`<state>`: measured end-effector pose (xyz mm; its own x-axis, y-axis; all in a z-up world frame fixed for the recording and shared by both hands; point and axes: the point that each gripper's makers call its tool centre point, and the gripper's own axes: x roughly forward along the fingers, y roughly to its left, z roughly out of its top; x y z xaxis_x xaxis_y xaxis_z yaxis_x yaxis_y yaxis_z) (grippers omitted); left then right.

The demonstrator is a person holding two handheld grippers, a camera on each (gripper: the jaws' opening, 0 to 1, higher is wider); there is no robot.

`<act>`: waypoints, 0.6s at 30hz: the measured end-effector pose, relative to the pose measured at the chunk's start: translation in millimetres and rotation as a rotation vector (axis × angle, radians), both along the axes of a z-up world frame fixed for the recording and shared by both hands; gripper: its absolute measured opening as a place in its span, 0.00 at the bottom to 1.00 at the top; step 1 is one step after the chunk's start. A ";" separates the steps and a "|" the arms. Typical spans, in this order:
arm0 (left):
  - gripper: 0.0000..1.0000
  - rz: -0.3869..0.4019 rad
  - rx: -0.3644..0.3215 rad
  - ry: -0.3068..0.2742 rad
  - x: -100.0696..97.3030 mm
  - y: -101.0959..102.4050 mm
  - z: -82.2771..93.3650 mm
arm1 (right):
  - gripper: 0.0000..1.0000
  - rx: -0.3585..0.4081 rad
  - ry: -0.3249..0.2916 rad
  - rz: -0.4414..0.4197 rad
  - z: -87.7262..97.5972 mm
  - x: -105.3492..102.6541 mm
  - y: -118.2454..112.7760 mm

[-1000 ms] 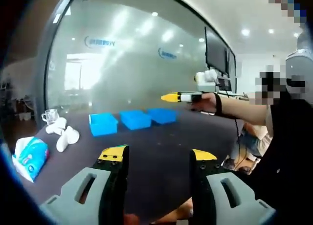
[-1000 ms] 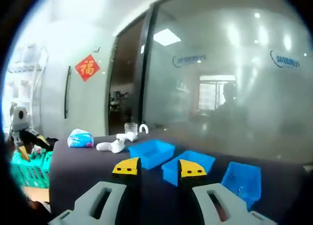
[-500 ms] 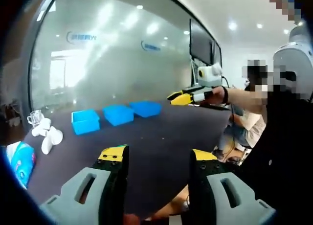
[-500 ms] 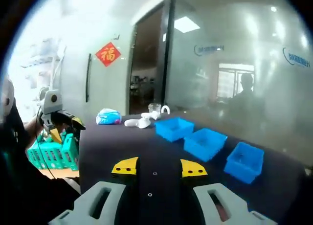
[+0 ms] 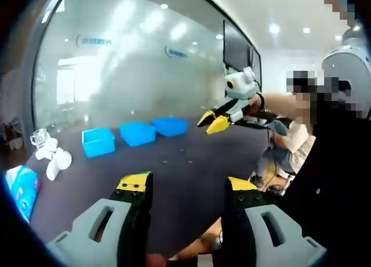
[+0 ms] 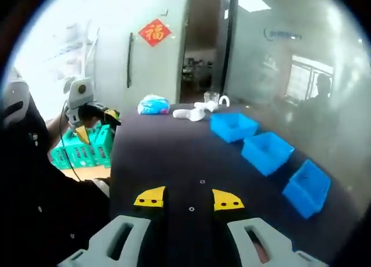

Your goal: Sort the screws, nuts, and washers into the corresponding bins

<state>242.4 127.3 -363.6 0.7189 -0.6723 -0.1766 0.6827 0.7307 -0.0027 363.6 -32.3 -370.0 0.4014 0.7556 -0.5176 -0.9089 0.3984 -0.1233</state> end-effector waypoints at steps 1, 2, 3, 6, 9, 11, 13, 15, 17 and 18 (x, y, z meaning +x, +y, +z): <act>0.47 -0.001 0.002 0.001 -0.5 -0.2 -0.6 | 0.24 -0.016 0.019 0.014 -2.8 -1.0 1.7; 0.47 -0.003 0.006 0.001 -1.2 -0.6 -1.2 | 0.24 -0.035 0.033 0.027 -5.8 -1.1 3.4; 0.47 -0.004 0.008 0.002 -1.7 -0.8 -1.7 | 0.23 -0.053 0.044 0.034 -8.9 0.8 5.1; 0.47 -0.004 0.010 0.004 -2.9 -1.4 -3.0 | 0.22 -0.135 0.071 0.077 -21.4 2.6 9.1; 0.47 -0.003 0.010 0.004 -3.6 -1.3 -3.9 | 0.20 -0.220 0.109 0.127 -37.9 2.9 14.1; 0.47 -0.002 0.007 0.006 -3.8 -1.1 -4.8 | 0.20 -0.267 0.121 0.152 -47.2 2.1 15.7; 0.47 0.000 0.004 0.008 -3.6 -0.5 -5.5 | 0.20 -0.322 0.136 0.177 -59.3 0.7 18.0; 0.47 0.002 0.001 0.010 -3.5 0.4 -6.3 | 0.19 -0.363 0.152 0.199 -67.5 -1.2 18.6; 0.47 0.003 0.003 0.011 -3.5 1.6 -7.2 | 0.19 -0.404 0.156 0.217 -75.4 -1.7 19.7; 0.47 0.005 0.002 0.012 -3.3 2.5 -7.5 | 0.19 -0.419 0.158 0.222 -78.5 -1.8 20.3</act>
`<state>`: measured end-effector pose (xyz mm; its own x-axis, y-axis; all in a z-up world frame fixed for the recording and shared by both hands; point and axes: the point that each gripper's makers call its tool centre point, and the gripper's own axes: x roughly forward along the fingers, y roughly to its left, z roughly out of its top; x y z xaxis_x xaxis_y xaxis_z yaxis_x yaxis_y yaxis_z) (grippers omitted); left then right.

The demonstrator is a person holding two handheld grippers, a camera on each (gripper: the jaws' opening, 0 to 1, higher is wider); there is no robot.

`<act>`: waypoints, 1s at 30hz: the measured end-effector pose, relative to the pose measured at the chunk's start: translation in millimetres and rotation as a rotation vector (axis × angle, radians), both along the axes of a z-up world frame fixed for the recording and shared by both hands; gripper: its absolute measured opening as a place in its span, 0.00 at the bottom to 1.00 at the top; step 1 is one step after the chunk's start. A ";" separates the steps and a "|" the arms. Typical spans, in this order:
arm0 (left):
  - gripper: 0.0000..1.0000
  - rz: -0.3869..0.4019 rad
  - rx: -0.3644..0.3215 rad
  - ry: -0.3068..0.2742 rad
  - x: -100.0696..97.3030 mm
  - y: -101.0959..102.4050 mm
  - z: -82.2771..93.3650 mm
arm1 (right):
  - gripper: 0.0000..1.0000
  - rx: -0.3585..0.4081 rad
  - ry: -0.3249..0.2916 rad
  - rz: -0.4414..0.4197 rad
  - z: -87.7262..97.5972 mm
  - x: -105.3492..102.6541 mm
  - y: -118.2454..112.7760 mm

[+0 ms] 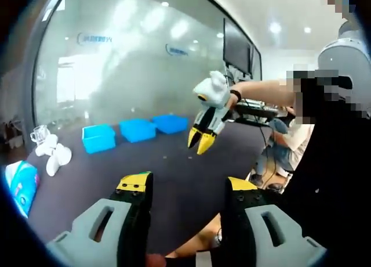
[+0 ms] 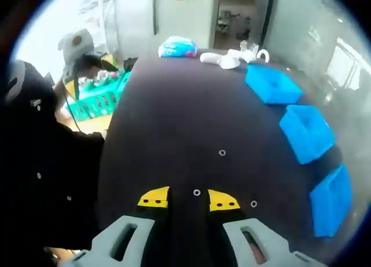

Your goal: Sort the screws, nuts, and washers into the corresponding bins

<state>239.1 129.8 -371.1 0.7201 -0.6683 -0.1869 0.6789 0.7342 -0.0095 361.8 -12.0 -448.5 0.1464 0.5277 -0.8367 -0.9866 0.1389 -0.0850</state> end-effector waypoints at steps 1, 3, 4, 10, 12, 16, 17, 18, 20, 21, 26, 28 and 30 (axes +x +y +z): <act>0.47 0.002 -0.001 0.000 0.3 0.9 -0.1 | 0.18 -0.016 0.005 0.008 -2.8 -0.5 0.2; 0.47 0.006 -0.005 0.002 0.8 2.3 -0.4 | 0.18 -0.038 0.013 0.017 -6.9 0.0 1.0; 0.47 0.007 -0.006 0.003 1.1 2.9 -0.8 | 0.18 -0.051 0.015 0.023 -8.9 0.8 1.4; 0.47 0.009 -0.009 0.008 1.6 3.9 -3.4 | 0.15 -0.089 0.041 0.033 -12.5 4.3 1.4; 0.47 0.009 -0.007 0.008 1.6 4.1 -3.9 | 0.14 -0.097 0.046 0.036 -13.2 4.8 1.8; 0.47 0.012 -0.010 0.010 1.6 4.7 -4.3 | 0.13 -0.118 0.051 0.044 -16.8 5.9 2.5; 0.47 0.013 -0.011 0.010 1.6 4.7 -4.4 | 0.13 -0.124 0.050 0.046 -18.1 7.0 2.0; 0.47 0.013 -0.012 0.010 1.4 4.6 -4.4 | 0.12 -0.129 0.049 0.045 -19.2 7.9 1.8; 0.47 0.015 -0.012 0.011 1.3 5.2 -4.6 | 0.10 -0.136 0.059 0.043 -20.9 8.1 1.0; 0.47 0.016 -0.012 0.011 1.3 5.6 -4.6 | 0.10 -0.138 0.066 0.041 -21.4 8.0 0.9; 0.47 0.020 -0.013 0.012 1.2 7.4 -4.8 | 0.09 -0.142 0.093 0.036 -22.1 8.7 0.8; 0.47 0.022 -0.013 0.013 1.1 7.5 -4.9 | 0.07 -0.147 0.099 0.040 -22.3 7.9 1.0; 0.47 0.023 -0.014 0.012 0.9 7.3 -4.6 | 0.03 -0.155 0.104 0.054 -23.1 2.4 2.7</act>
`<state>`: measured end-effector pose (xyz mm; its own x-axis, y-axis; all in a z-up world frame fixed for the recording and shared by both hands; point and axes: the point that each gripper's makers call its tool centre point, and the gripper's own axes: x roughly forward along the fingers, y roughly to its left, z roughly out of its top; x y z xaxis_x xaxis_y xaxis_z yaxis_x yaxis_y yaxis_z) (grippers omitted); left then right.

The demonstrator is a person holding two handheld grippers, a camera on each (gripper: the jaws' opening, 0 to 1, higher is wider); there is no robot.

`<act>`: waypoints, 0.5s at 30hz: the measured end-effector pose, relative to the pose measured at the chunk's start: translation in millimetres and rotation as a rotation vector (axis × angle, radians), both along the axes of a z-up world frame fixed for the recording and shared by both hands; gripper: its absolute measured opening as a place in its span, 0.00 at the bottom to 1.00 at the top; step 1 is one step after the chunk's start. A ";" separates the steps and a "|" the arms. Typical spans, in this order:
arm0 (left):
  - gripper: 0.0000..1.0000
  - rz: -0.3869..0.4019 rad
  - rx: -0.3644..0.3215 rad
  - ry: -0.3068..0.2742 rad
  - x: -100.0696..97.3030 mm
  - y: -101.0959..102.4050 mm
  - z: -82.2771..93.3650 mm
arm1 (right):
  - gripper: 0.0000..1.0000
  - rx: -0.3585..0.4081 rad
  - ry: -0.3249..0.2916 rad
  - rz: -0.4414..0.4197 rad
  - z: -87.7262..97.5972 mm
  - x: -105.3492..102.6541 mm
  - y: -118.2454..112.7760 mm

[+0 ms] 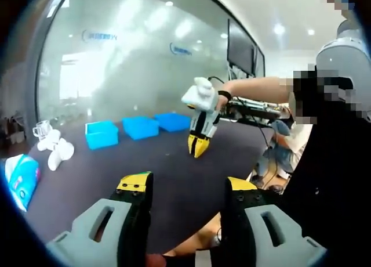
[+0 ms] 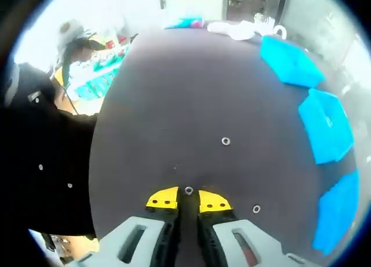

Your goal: Sort the screws, nuts, and washers into the corresponding bins

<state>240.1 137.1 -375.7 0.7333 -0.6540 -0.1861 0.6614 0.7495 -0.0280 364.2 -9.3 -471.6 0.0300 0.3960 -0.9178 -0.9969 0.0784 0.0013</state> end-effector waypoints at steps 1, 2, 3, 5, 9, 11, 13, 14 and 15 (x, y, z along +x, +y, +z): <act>0.47 0.000 0.000 0.000 -0.2 -0.2 0.1 | 0.02 -0.006 -0.012 0.013 -0.4 -0.6 0.4; 0.47 0.001 -0.001 0.000 -0.2 -0.3 0.2 | 0.02 -0.010 -0.018 0.017 -0.1 -0.6 0.4; 0.46 0.001 -0.001 0.000 -0.3 -0.5 0.3 | 0.01 -0.010 -0.015 0.019 0.6 -0.9 0.3; 0.46 0.001 0.001 -0.001 -0.4 -0.9 0.5 | 0.01 -0.011 -0.023 0.021 0.6 -0.7 -0.1; 0.46 0.002 -0.002 -0.004 -1.1 -1.1 1.9 | 0.01 -0.006 -0.038 0.026 2.5 -2.7 -1.2; 0.46 0.004 -0.001 -0.006 -1.3 -0.9 2.5 | 0.01 0.004 -0.033 0.023 4.8 -5.2 -1.7; 0.46 0.010 -0.002 -0.010 -1.0 0.4 3.7 | 0.01 0.019 -0.041 0.019 7.7 -6.2 -2.0; 0.46 0.012 -0.003 -0.013 -0.8 1.2 4.6 | 0.01 0.032 -0.048 0.014 10.1 -6.4 -2.1; 0.46 0.015 -0.005 -0.014 -0.5 2.2 5.5 | 0.01 0.047 -0.052 0.007 12.8 -6.9 -2.1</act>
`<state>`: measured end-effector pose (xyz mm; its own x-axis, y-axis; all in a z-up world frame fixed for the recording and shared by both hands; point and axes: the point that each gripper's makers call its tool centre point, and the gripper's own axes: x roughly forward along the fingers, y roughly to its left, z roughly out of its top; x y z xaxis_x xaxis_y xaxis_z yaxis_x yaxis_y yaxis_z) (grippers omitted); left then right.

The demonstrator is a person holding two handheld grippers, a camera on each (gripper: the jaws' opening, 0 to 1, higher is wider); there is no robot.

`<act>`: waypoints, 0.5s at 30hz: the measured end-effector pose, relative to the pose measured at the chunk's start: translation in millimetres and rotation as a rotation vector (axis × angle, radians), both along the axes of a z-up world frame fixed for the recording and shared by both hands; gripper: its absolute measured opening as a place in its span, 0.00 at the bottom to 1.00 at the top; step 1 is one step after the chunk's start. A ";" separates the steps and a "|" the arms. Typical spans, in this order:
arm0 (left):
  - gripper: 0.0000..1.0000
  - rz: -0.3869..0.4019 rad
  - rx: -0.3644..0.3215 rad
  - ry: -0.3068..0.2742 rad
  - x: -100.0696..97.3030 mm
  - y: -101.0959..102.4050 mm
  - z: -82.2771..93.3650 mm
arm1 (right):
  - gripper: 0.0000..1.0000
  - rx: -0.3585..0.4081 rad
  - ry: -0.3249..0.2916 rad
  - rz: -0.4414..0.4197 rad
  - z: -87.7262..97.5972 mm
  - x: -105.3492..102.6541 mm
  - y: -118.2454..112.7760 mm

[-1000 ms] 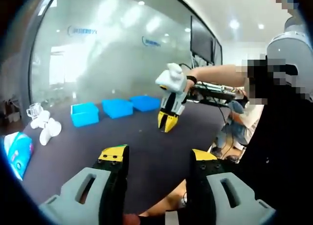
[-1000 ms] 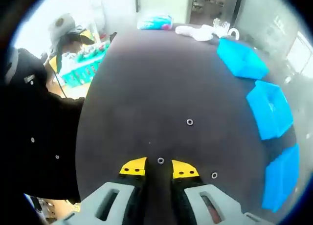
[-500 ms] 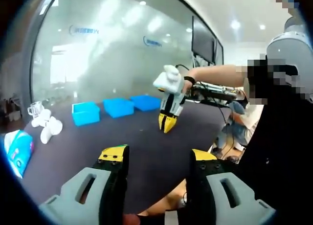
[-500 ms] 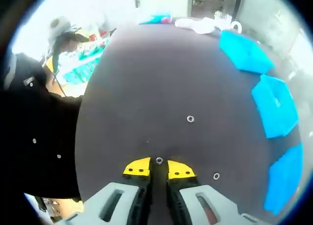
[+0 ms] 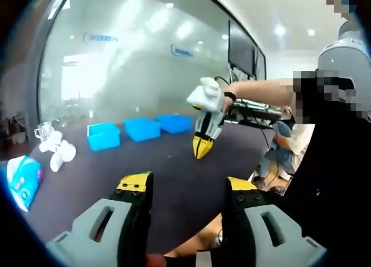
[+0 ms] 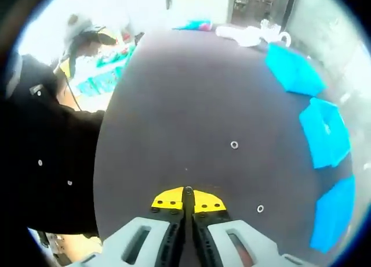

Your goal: Sort the screws, nuts, and washers into the corresponding bins

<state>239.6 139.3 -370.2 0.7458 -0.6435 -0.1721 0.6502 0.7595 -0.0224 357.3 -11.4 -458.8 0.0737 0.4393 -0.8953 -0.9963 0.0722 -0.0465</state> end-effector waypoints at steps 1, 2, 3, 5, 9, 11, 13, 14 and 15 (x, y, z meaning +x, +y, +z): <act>0.46 0.006 -0.002 -0.003 0.6 1.4 1.2 | 0.01 0.030 -0.005 -0.016 4.4 -0.2 0.8; 0.46 0.010 -0.003 -0.007 1.2 2.5 2.1 | 0.01 0.058 -0.009 -0.028 8.4 -0.4 1.6; 0.46 0.013 -0.004 -0.009 1.6 3.4 2.8 | 0.01 0.087 -0.012 -0.044 12.6 -0.5 2.4; 0.46 0.018 -0.005 -0.013 2.1 4.5 4.2 | 0.01 0.148 -0.038 -0.073 23.1 1.5 2.7; 0.46 0.025 -0.011 -0.023 3.1 5.8 7.7 | 0.01 0.291 -0.080 -0.159 47.6 9.5 1.3; 0.46 0.029 -0.010 -0.029 3.7 6.7 9.5 | 0.01 0.359 -0.123 -0.210 59.5 13.5 -2.6; 0.46 0.035 -0.013 -0.037 4.6 7.7 12.1 | 0.01 0.405 -0.187 -0.254 68.4 17.6 -7.9; 0.46 0.037 -0.015 -0.039 5.0 8.1 13.3 | 0.01 0.435 -0.211 -0.287 72.8 20.3 -10.2; 0.46 0.039 -0.016 -0.042 5.4 8.4 14.3 | 0.01 0.475 -0.225 -0.314 77.9 20.8 -11.2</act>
<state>244.9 147.7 -355.9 0.7771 -0.6159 -0.1296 0.6203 0.7843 -0.0080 378.1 -22.6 -380.9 0.4289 0.7132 -0.5544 -0.8936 0.4251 -0.1443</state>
